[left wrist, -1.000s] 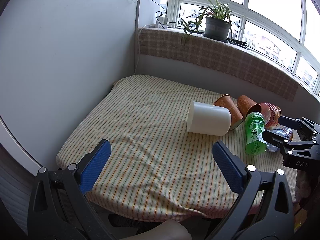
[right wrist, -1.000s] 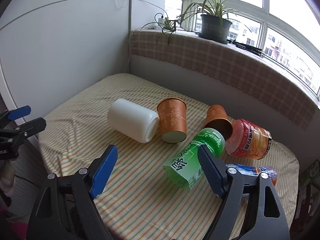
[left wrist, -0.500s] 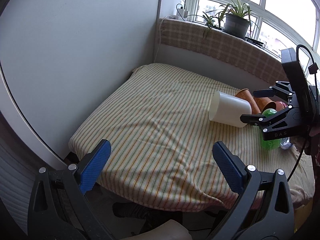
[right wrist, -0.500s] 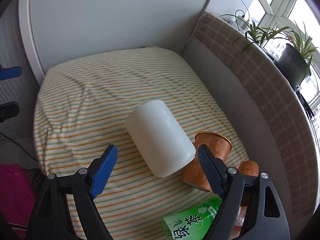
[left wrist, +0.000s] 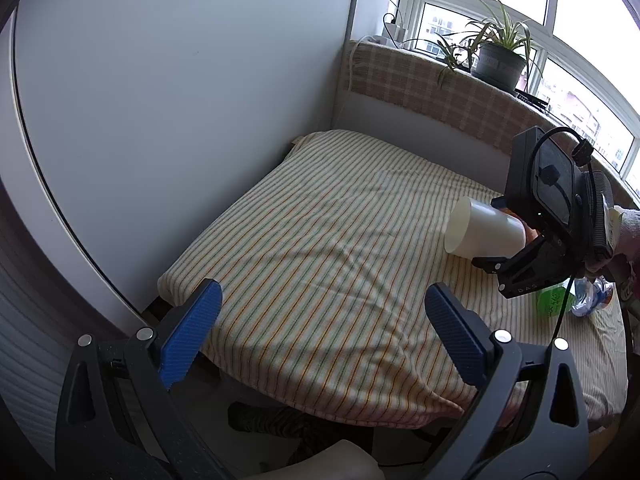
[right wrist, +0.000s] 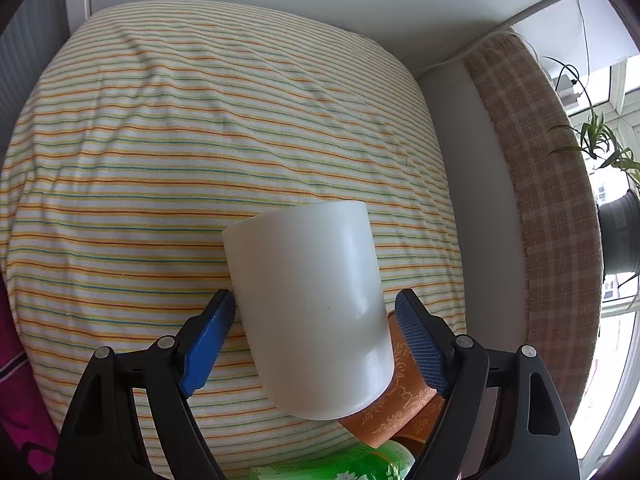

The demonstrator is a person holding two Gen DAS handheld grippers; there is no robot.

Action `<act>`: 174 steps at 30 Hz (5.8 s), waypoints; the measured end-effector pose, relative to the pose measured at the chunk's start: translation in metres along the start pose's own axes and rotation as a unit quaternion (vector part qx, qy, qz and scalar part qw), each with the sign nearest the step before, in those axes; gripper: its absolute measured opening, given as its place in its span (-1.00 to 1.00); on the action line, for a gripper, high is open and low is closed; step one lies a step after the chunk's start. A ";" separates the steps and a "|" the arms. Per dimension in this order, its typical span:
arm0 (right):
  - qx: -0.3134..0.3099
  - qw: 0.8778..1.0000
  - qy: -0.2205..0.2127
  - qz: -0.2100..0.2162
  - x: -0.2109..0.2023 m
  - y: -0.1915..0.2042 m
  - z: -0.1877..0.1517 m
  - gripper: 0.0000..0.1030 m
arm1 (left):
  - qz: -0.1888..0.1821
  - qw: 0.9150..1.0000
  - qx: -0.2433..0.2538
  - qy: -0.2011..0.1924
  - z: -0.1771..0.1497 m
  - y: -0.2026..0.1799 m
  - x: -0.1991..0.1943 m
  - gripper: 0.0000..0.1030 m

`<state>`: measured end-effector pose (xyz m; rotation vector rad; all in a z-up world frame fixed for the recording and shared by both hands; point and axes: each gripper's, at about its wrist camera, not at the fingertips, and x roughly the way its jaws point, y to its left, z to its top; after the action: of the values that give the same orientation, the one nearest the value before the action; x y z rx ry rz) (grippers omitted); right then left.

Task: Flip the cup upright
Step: 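Lift the white cup with the right gripper and rotate it upright, then lower the upright white cup onto the bed and open the right gripper, then grasp the upright white cup with the left gripper and lift it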

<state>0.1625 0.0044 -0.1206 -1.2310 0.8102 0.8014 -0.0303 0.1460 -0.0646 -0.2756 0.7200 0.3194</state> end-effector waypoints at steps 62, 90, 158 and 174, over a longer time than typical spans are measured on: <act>0.600 0.738 -0.131 0.279 -0.065 0.008 -0.268 0.43 | -0.110 0.988 0.108 0.014 -0.019 -0.112 -0.013 1.00; 0.681 0.690 -0.172 0.175 -0.113 0.037 -0.318 0.45 | -0.205 0.967 0.122 0.088 -0.015 -0.163 0.011 1.00; 0.733 0.670 -0.117 -0.015 -0.157 0.090 -0.357 0.49 | -0.316 0.909 0.203 0.181 -0.035 -0.297 0.049 0.48; 0.742 0.660 -0.116 -0.015 -0.156 0.090 -0.363 0.49 | -0.267 0.917 0.277 0.105 -0.053 -0.318 0.044 0.48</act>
<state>-0.0253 -0.3525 -0.0806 0.3554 0.8615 0.0430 0.0895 -0.1552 -0.0894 0.0430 0.8830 -0.4429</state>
